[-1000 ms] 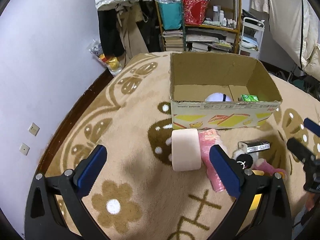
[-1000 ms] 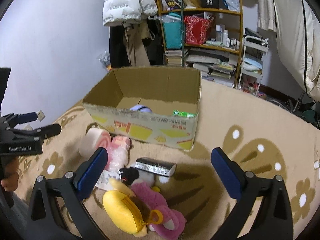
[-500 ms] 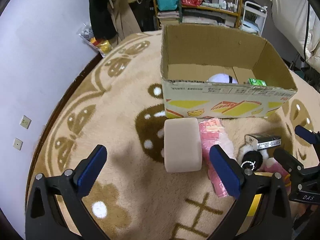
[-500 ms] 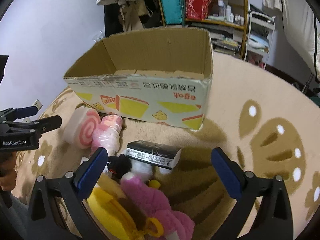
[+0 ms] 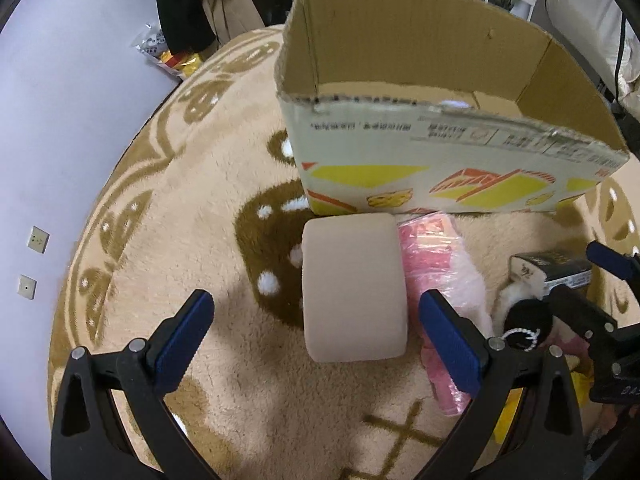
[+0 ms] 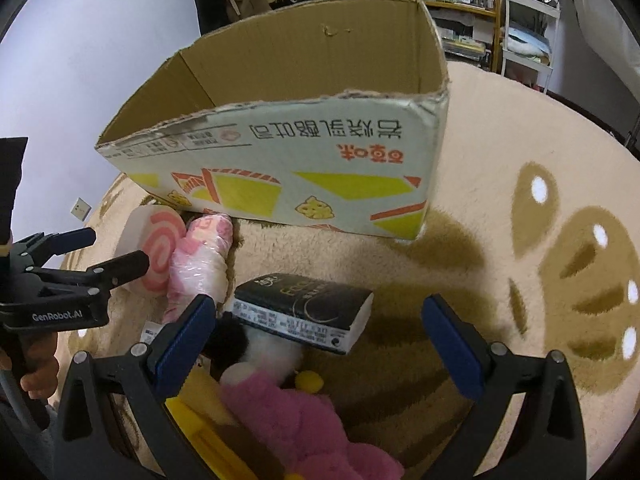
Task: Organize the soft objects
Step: 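Grasp the pink foam block with the left tool while the right tool grasps the black 'Face' tissue pack, then drop the foam block into the box with the left tool while the right tool drops the black pack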
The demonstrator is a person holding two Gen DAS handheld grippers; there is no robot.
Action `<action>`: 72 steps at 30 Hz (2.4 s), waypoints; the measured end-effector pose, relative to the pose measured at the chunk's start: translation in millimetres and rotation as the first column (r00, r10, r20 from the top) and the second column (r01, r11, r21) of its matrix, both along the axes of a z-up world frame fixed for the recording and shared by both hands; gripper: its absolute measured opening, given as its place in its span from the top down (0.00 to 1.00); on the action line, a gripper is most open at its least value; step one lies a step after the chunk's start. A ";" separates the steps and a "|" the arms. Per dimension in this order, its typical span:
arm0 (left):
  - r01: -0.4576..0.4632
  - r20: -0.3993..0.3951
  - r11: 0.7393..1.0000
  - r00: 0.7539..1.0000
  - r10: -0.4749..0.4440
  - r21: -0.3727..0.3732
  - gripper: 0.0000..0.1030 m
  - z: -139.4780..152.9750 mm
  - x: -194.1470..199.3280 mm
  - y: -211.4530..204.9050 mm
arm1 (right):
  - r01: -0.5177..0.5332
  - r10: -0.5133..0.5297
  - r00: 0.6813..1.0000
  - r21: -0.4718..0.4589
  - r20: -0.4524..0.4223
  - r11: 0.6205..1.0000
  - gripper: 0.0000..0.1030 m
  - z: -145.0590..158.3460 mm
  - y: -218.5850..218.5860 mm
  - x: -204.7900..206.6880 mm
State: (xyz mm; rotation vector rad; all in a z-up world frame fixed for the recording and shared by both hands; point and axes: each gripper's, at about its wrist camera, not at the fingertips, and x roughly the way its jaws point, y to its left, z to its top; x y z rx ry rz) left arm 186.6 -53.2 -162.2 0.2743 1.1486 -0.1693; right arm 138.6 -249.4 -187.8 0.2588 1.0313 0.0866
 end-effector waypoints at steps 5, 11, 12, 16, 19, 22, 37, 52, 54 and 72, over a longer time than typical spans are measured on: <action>-0.020 -0.031 1.000 0.999 0.020 -0.013 0.02 -8.7 6.4 1.3 | 0.011 -0.010 0.999 0.019 -0.030 1.000 0.03 -7.8 -3.5 4.7; -0.024 -0.064 0.999 0.998 0.022 -0.034 0.14 -20.1 8.5 1.9 | -0.014 0.016 0.999 0.055 -0.048 0.998 0.17 -10.7 3.3 8.1; -0.027 -0.071 0.998 0.997 0.023 -0.049 0.18 -20.9 8.3 2.2 | -0.019 0.021 0.999 0.058 -0.048 0.998 0.19 -10.4 4.7 8.2; -0.027 -0.080 0.996 0.997 0.019 -0.090 0.39 -19.0 6.1 3.4 | -0.037 0.038 0.998 0.035 -0.045 0.999 0.24 -7.5 12.4 8.0; -0.024 -0.092 0.992 0.996 0.012 -0.125 0.53 -17.0 2.3 4.1 | -0.031 0.032 0.999 0.024 -0.034 0.999 0.25 -7.1 19.6 5.7; -0.034 -0.078 0.992 0.997 0.024 -0.120 0.56 -13.7 -2.8 5.7 | -0.023 0.024 1.000 0.027 -0.015 0.999 0.45 -4.9 16.6 -1.0; -0.099 -0.010 0.990 0.995 0.098 -0.099 0.61 18.2 -31.0 23.1 | 0.018 -0.017 1.000 0.061 -0.013 0.998 0.56 2.7 2.2 -7.6; -0.129 0.038 0.985 0.990 0.134 -0.117 0.61 37.6 -37.1 34.7 | 0.007 -0.012 0.997 -0.064 -0.077 0.998 0.16 -8.8 26.4 13.7; -0.132 0.042 0.985 0.990 0.138 -0.114 0.61 37.0 -35.1 36.0 | 0.028 -0.034 0.995 -0.060 -0.096 0.998 0.16 -14.6 25.9 16.8; -0.132 0.165 0.984 0.975 0.151 -0.123 0.61 55.5 -42.3 39.7 | 0.040 -0.038 0.998 -0.020 0.053 0.999 0.21 36.3 13.3 -19.7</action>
